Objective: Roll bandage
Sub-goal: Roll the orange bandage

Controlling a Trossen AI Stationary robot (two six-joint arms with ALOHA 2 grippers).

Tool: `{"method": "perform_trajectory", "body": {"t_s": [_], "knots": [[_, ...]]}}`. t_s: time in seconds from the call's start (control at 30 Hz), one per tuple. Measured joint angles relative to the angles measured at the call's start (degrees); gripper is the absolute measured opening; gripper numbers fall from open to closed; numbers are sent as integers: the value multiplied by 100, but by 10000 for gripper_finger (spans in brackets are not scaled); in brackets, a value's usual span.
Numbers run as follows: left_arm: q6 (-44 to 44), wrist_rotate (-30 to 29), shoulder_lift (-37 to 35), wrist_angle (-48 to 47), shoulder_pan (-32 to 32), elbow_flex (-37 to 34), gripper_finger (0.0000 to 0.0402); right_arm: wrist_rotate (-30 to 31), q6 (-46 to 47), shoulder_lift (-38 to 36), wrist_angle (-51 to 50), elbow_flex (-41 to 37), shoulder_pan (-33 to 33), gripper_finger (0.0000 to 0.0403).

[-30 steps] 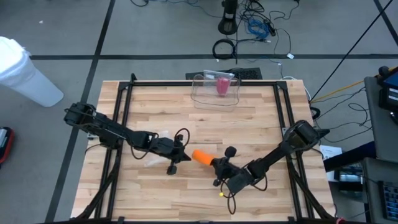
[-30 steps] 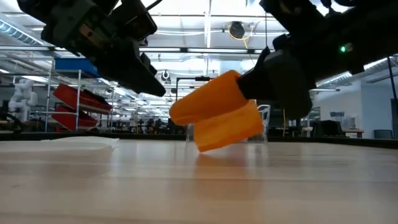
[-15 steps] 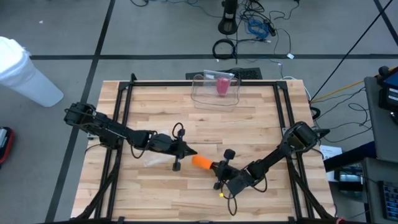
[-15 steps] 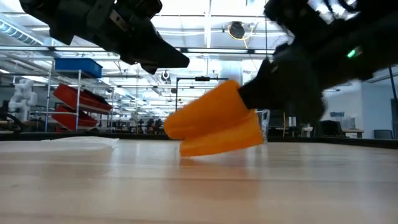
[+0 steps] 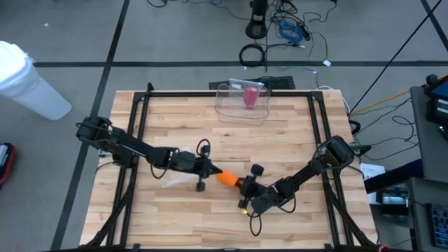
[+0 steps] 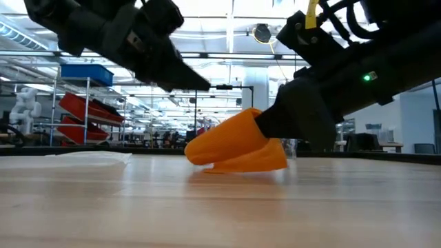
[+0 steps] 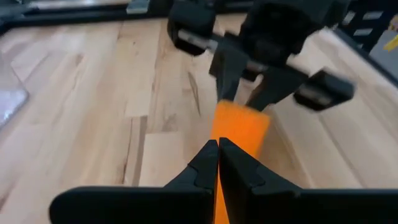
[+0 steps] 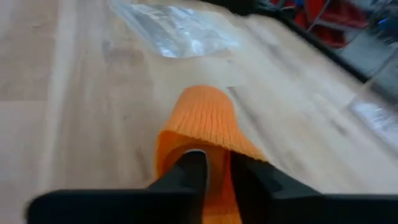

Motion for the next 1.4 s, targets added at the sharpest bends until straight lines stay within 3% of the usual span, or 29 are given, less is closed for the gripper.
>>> {"method": "perform_trajectory", "body": {"t_s": [0.1,0.23,0.37,0.57,0.9,1.1,1.2,1.4], "knots": [[-15,-97,292,166,-2,0,20,-240,286,0,-28,0,2,98],[-15,-275,633,368,2,2,20,-8,576,-54,-109,0,38,153],[-17,-278,711,423,2,1,20,252,560,-315,-380,0,119,165],[-19,-278,609,469,-4,2,20,73,946,-507,-922,2,127,135],[-26,-212,609,443,-13,2,20,-663,1530,-505,-671,2,-35,67],[-37,177,583,377,-22,2,20,-1257,1932,-544,-350,2,-312,11],[-37,323,379,139,-82,0,20,-1457,2004,-694,-276,2,-457,8],[-35,206,-465,-934,-210,0,20,-2661,2596,-818,-221,2,-969,5]]}}
